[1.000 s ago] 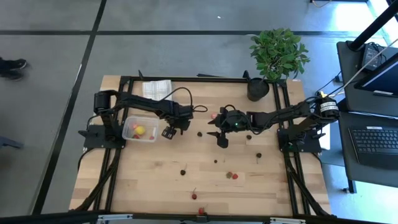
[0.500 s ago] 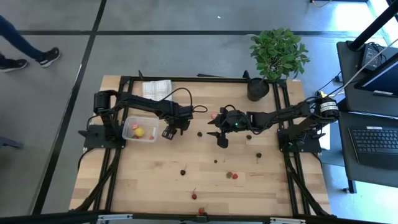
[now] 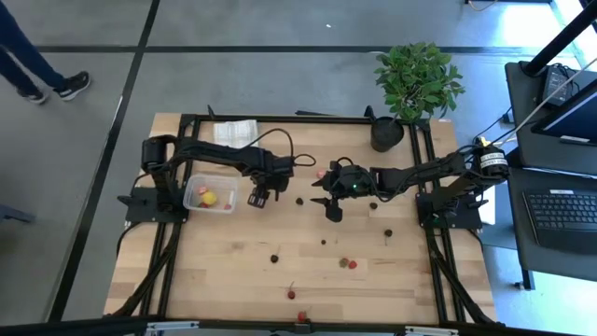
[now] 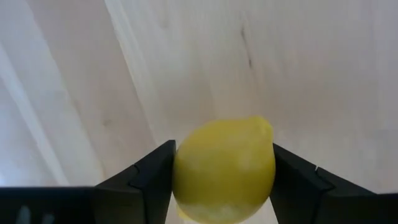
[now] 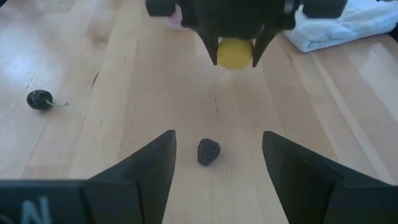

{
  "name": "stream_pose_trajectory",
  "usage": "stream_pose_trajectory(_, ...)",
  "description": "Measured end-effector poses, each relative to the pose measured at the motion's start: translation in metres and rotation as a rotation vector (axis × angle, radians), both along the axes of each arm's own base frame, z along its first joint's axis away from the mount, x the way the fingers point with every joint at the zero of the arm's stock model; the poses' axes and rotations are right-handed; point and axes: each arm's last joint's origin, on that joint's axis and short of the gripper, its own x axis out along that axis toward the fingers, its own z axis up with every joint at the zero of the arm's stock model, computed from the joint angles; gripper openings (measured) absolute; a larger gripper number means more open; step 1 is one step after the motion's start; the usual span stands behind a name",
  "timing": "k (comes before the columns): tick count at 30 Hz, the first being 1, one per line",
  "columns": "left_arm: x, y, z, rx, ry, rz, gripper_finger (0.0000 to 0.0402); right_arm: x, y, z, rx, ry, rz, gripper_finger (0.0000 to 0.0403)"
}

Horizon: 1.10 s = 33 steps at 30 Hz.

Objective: Pick and placing Produce into tupperware
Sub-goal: Put the yellow lemon into the transparent bin

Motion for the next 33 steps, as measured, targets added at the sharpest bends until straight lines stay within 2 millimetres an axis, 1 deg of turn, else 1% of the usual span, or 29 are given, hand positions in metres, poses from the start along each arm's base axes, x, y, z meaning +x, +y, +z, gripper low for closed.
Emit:
stream_pose_trajectory(6, 0.008, -0.006, 0.033, -0.006, -0.001, 0.026, 0.0208, 0.000, 0.000, 0.000, 0.001, 0.000, -0.001, 0.0240)
stream_pose_trajectory(9, 0.003, -0.008, 0.047, -0.020, 0.057, 0.068, 0.0205, 0.000, 0.000, 0.000, 0.002, 0.001, -0.001, 0.0240)
stream_pose_trajectory(12, -0.005, -0.009, 0.060, -0.026, 0.076, 0.123, 0.0205, 0.000, 0.000, 0.000, 0.002, 0.001, -0.001, 0.0240)
stream_pose_trajectory(16, -0.020, -0.012, 0.076, -0.042, 0.081, 0.210, 0.0205, 0.000, 0.000, -0.001, -0.001, 0.008, 0.000, 0.0240)
stream_pose_trajectory(22, -0.047, -0.017, 0.110, -0.047, 0.003, 0.323, 0.0205, 0.000, 0.000, -0.001, -0.016, 0.011, 0.009, 0.0240)
stream_pose_trajectory(26, -0.068, -0.021, 0.133, -0.058, -0.062, 0.420, 0.0205, -0.001, 0.000, -0.001, -0.016, 0.012, 0.009, 0.0240)
stream_pose_trajectory(29, -0.085, -0.025, 0.139, -0.059, -0.093, 0.469, 0.0205, 0.000, 0.000, -0.001, -0.016, 0.009, 0.009, 0.0240)
stream_pose_trajectory(33, -0.108, -0.029, 0.128, -0.067, -0.115, 0.535, 0.0205, 0.000, 0.000, -0.001, -0.016, 0.009, 0.009, 0.0240)
